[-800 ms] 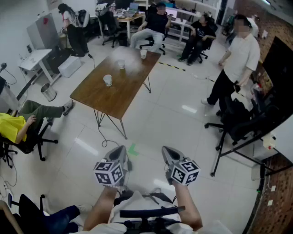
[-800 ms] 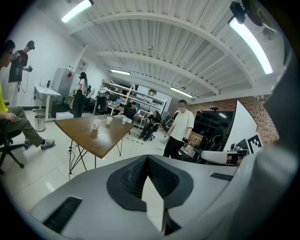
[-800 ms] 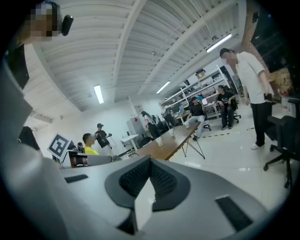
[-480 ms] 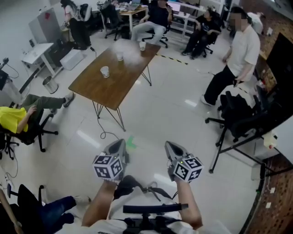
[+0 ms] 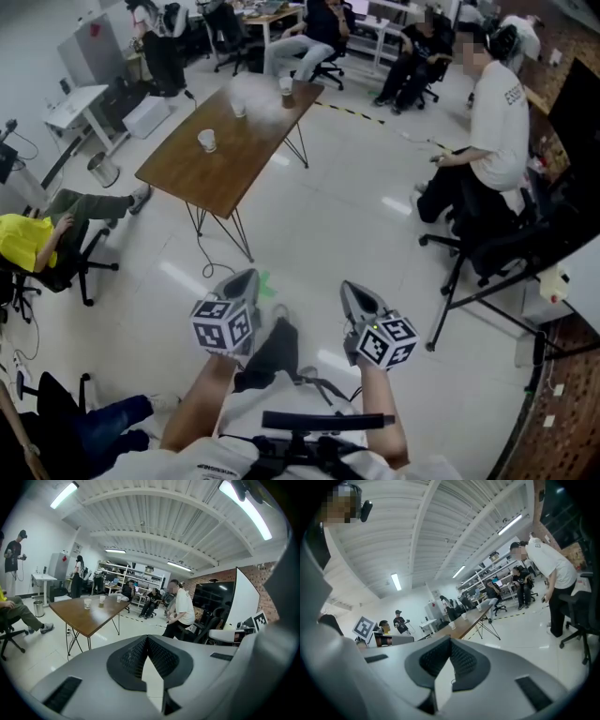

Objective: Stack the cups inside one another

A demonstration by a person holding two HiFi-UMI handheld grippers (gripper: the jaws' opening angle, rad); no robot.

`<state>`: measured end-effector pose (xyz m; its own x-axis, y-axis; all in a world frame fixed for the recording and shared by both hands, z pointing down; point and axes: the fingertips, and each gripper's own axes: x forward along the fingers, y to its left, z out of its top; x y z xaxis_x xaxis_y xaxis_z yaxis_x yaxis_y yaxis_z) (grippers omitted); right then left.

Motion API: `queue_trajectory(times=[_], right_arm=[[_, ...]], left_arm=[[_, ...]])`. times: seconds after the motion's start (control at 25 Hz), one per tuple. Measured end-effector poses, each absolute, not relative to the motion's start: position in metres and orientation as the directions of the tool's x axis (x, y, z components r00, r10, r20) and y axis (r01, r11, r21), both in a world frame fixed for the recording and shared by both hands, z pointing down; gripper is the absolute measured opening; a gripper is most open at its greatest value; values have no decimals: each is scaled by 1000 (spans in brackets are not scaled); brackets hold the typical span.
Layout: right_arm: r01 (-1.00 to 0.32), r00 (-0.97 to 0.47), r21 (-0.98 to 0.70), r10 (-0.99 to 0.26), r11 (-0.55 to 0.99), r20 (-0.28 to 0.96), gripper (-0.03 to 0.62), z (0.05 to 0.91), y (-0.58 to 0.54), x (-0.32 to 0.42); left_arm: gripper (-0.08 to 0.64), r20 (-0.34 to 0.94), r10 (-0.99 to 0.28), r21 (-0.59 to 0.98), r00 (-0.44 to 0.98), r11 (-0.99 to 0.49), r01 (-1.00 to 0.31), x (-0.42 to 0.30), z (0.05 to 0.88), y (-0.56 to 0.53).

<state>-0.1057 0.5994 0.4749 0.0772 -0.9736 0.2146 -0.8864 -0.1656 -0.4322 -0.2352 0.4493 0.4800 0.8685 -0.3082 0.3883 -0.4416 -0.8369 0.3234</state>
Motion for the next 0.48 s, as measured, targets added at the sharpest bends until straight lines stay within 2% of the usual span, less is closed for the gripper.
queue_trajectory(times=[0.48], right_arm=[[-902,44,-408,-969,-144,245,3,488,514,-63]], left_arm=[[-12,384,-288,362,878,-828,-429,-174,502,372]])
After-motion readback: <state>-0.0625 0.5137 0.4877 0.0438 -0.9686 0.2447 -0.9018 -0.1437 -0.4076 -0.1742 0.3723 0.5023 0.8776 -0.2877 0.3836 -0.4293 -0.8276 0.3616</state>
